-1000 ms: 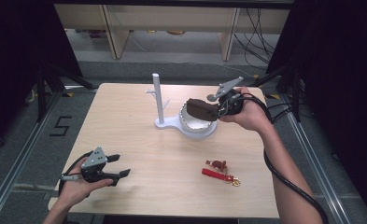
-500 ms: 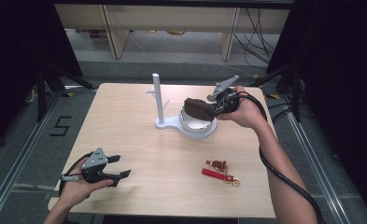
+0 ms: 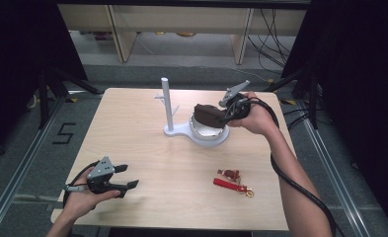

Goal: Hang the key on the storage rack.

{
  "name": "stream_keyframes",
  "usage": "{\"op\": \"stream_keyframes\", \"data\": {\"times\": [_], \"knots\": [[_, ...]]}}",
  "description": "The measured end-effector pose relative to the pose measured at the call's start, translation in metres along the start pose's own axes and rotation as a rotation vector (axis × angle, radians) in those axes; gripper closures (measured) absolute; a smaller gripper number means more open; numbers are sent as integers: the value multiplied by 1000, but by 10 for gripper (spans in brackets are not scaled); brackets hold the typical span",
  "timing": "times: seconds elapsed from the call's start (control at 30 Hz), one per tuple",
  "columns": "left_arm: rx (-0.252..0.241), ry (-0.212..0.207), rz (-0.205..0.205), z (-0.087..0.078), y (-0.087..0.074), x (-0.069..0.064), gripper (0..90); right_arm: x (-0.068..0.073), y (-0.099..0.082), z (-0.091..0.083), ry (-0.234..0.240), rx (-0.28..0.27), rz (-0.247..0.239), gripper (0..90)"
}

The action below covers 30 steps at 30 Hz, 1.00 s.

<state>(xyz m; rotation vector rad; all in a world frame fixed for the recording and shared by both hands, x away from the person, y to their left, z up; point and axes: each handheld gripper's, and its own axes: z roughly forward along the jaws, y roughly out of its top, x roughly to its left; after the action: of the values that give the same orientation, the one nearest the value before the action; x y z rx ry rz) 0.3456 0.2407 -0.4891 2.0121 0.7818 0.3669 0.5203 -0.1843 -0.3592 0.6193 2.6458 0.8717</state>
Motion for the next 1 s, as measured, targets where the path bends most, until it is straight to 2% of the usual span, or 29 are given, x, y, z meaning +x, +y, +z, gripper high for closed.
{"op": "stream_keyframes", "data": {"times": [0.13,0.27,0.33,0.47,0.5,0.67,0.73,0.8,0.83,0.87,0.93,0.97,1.0], "knots": [[-9,-2,-9,0,0,0,266,-1,0,4,10,8,15,662],[-5,-3,-5,-1,0,1,267,-4,0,9,15,4,-4,662],[-8,-6,-6,-1,0,1,266,-4,0,13,17,6,13,662],[-5,-5,-5,-1,0,1,266,-6,0,16,22,5,-11,662],[1,0,-6,-1,0,0,266,-5,-2,19,30,17,3,662],[0,-1,-3,0,0,0,266,-7,-7,23,40,27,10,662],[4,0,-3,0,0,0,266,-6,-9,24,33,32,35,662],[0,-3,-4,0,0,0,266,-7,-9,26,35,32,36,662],[-3,-11,-5,1,-1,0,266,-8,-9,27,38,35,16,662],[-4,-11,-8,2,-1,0,265,-7,-11,29,42,39,51,662],[-4,-13,-16,2,-1,-1,263,-10,-11,32,41,22,20,661],[4,-11,-7,2,-1,0,260,-9,-12,32,44,42,47,661],[8,-8,-9,1,-1,0,261,-10,-12,35,49,30,31,661]]}}
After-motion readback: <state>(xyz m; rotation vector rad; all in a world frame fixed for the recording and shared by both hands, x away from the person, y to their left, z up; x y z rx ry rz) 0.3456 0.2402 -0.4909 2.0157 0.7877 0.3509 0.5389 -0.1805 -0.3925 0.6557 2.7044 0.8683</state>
